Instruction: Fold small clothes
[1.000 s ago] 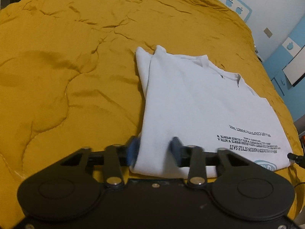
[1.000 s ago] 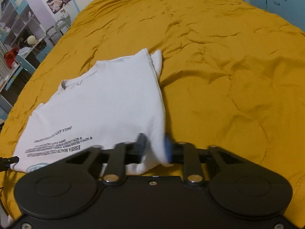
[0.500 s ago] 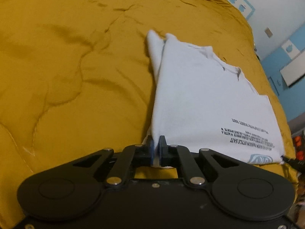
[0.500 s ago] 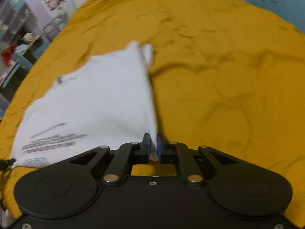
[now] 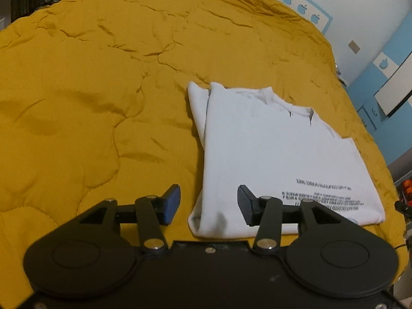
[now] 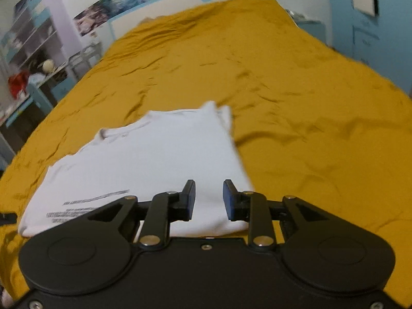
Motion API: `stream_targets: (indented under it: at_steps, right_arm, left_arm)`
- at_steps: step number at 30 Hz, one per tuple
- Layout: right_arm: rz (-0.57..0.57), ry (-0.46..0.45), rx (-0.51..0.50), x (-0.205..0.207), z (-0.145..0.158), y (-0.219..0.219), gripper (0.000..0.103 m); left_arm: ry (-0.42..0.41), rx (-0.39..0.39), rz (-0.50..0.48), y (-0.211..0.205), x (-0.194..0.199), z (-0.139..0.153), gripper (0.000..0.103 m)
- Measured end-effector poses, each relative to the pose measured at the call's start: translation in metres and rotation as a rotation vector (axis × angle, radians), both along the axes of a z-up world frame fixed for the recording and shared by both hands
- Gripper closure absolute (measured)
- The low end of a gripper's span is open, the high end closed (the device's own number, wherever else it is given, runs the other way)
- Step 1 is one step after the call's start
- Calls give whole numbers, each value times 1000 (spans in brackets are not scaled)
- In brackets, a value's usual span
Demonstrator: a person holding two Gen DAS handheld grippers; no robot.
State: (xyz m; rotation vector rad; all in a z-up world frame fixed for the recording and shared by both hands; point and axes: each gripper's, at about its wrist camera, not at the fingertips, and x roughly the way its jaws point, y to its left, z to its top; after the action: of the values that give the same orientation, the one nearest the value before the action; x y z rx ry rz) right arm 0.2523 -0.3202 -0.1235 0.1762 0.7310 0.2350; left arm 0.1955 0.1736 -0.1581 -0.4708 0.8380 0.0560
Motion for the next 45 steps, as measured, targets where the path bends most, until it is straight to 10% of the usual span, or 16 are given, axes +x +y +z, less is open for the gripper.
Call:
stream_targets:
  at_steps: [11, 25, 36, 45]
  right_arm:
    - [-306, 86, -34, 5, -44, 35, 77]
    - [-389, 115, -49, 9, -61, 39, 73]
    - [-481, 37, -19, -2, -53, 42, 14]
    - [-522, 32, 1, -5, -61, 28, 1]
  left_arm:
    - [6, -100, 48, 35, 62, -16, 40]
    - [76, -194, -23, 17, 130, -61, 10]
    - [84, -130, -111, -8, 141, -61, 6]
    - [85, -153, -105, -7, 143, -63, 7]
